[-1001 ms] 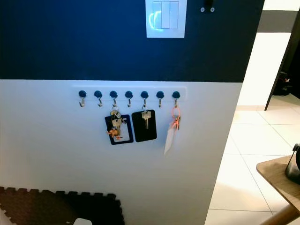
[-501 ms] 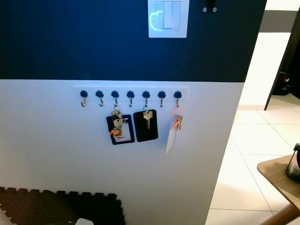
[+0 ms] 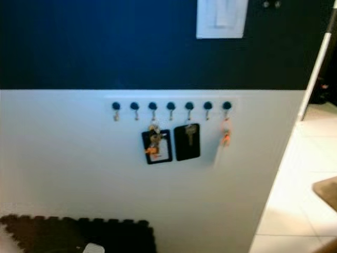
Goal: Hang keys on a hook
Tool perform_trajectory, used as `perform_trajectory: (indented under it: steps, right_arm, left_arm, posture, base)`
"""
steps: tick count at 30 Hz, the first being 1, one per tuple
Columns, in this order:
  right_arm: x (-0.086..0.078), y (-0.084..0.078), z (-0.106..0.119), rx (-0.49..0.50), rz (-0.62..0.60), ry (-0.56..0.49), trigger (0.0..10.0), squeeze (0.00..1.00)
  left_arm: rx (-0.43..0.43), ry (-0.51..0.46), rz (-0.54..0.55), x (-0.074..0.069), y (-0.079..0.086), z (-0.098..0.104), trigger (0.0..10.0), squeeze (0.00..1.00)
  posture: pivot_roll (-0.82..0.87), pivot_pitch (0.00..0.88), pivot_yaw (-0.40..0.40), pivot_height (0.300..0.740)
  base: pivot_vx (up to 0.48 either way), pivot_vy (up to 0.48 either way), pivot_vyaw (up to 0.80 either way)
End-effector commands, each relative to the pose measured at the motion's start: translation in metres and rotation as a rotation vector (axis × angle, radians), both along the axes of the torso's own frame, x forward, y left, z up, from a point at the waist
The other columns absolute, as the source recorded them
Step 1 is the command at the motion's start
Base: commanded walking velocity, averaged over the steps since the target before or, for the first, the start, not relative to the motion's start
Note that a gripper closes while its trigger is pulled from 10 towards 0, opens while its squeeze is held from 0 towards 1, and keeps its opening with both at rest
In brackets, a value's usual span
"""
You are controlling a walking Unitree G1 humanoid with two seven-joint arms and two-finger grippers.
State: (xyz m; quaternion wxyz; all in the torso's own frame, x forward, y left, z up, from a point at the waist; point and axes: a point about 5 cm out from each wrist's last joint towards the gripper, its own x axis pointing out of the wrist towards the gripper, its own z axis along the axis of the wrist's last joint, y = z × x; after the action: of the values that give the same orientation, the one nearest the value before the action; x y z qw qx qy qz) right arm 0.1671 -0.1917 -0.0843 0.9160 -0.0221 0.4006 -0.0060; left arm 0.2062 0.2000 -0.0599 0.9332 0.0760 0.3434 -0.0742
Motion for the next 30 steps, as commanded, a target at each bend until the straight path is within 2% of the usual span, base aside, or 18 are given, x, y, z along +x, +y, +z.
perform_trajectory:
  steps: [1, 30]
  right_arm:
    - [-0.0027, 0.0036, -0.0019, 0.011, -0.004, 0.012, 10.0, 0.00]
    - [-0.0064, 0.0052, -0.0036, 0.016, -0.016, 0.019, 10.0, 0.00]
  left_arm:
    - [0.015, -0.017, 0.000, -0.0002, 0.0063, 0.0020, 10.0, 0.00]
    - [-0.004, -0.053, -0.045, -0.0012, 0.0030, 0.0038, 10.0, 0.00]
  posture:
    - [0.06, 0.023, 0.027, 0.740]
    - [0.06, 0.027, 0.030, 0.740]
  base:
    - [0.000, 0.000, 0.00]
    - [0.000, 0.000, 0.00]
